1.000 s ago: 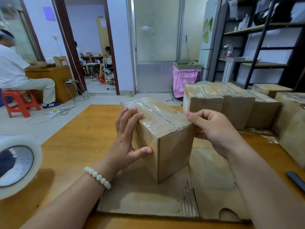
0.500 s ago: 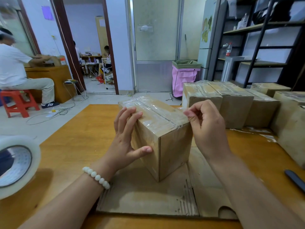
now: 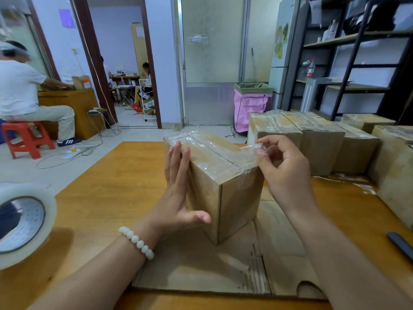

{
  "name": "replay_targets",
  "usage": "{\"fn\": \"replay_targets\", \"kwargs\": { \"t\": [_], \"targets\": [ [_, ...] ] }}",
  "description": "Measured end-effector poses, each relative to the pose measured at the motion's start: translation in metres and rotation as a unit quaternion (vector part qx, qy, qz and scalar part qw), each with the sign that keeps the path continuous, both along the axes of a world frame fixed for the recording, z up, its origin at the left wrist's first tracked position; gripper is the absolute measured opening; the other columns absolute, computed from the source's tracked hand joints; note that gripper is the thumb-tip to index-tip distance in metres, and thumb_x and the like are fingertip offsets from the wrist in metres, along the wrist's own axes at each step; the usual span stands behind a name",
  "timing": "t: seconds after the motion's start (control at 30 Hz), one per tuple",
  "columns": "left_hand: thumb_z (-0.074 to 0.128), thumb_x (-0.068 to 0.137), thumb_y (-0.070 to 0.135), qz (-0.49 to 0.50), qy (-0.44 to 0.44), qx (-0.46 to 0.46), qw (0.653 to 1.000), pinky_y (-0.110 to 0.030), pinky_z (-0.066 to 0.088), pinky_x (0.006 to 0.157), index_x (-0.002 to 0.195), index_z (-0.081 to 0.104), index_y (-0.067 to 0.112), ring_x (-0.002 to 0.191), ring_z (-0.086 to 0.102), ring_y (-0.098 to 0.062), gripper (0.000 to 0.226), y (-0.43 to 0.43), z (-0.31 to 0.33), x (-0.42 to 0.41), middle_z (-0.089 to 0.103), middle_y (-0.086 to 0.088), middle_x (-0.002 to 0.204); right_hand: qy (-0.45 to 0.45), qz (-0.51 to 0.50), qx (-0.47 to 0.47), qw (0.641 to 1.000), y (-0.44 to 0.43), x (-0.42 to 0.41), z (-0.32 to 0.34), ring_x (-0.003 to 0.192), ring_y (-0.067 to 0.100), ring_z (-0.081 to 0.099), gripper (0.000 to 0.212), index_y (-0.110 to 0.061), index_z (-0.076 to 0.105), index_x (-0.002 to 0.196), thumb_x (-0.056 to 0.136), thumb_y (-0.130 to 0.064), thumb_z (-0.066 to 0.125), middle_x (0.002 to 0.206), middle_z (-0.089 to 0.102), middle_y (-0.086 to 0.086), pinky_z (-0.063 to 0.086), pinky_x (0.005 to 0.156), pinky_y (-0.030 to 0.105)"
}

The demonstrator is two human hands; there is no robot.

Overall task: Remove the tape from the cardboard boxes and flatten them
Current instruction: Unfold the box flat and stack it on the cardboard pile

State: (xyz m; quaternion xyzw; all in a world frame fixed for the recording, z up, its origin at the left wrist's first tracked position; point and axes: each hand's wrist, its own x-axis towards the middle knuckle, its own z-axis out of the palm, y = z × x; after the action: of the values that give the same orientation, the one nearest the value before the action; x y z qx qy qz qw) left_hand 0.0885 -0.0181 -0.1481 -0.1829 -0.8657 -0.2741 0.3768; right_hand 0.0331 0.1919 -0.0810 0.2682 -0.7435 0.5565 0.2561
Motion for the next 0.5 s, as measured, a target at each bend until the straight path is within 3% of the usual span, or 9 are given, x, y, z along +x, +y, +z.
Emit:
{"fn": "replay_targets", "kwargs": {
  "t": [0.07, 0.17, 0.33, 0.43, 0.5],
  "targets": [
    [0.042, 0.074, 0.087, -0.006, 0.014, -0.012, 1.000, -0.047, -0.009, 0.120, 0.155, -0.007, 0.018, 0.147, -0.016, -0.039, 0.116, 0.008, 0.001, 0.001, -0.010, -0.021, 0.158, 0.016, -0.007, 0.010, 1.000, -0.003, 0.004, 0.000, 0.070, -0.001, 0.049, 0.015, -0.019, 0.060, 0.103, 0.091, -0.010, 0.060, 0.077, 0.053, -0.006, 0.039, 0.063, 0.007],
    [0.055, 0.078, 0.074, -0.023, 0.041, -0.005, 0.999, -0.043, -0.004, 0.122, 0.153, 0.000, 0.031, 0.149, -0.009, -0.036, 0.102, 0.011, 0.003, -0.001, 0.001, -0.010, 0.159, 0.002, 0.016, -0.001, 1.000, -0.006, 0.009, 0.000, 0.070, -0.001, 0.049, 0.015, -0.021, 0.056, 0.101, 0.091, -0.011, 0.060, 0.075, 0.052, -0.010, 0.042, 0.064, 0.009],
    [0.065, 0.072, 0.041, -0.082, -0.021, 0.089, 0.992, -0.022, 0.008, 0.119, 0.145, 0.012, 0.048, 0.150, 0.002, -0.018, 0.090, -0.006, 0.004, 0.003, 0.010, -0.001, 0.158, -0.149, 0.151, -0.100, 0.972, -0.008, 0.011, 0.003, 0.067, 0.006, 0.057, 0.009, -0.022, 0.058, 0.097, 0.094, -0.014, 0.055, 0.072, 0.062, -0.007, 0.054, 0.064, 0.029],
    [0.065, 0.076, 0.041, -0.100, -0.031, 0.102, 0.989, -0.020, 0.012, 0.117, 0.145, 0.013, 0.049, 0.150, 0.006, -0.012, 0.087, -0.010, 0.005, 0.004, 0.010, -0.003, 0.158, -0.199, 0.211, -0.158, 0.944, -0.008, 0.012, 0.005, 0.065, 0.004, 0.056, 0.017, -0.019, 0.060, 0.096, 0.096, -0.006, 0.049, 0.067, 0.064, -0.009, 0.051, 0.059, 0.025],
    [0.063, 0.083, 0.053, -0.101, -0.030, 0.106, 0.989, -0.018, 0.014, 0.117, 0.145, 0.014, 0.050, 0.149, 0.008, -0.010, 0.080, -0.010, 0.007, 0.005, 0.011, -0.003, 0.158, -0.200, 0.231, -0.159, 0.939, -0.008, 0.013, 0.006, 0.068, 0.005, 0.057, 0.022, -0.019, 0.059, 0.099, 0.096, -0.001, 0.047, 0.071, 0.065, -0.009, 0.051, 0.061, 0.023]
  ]
}}
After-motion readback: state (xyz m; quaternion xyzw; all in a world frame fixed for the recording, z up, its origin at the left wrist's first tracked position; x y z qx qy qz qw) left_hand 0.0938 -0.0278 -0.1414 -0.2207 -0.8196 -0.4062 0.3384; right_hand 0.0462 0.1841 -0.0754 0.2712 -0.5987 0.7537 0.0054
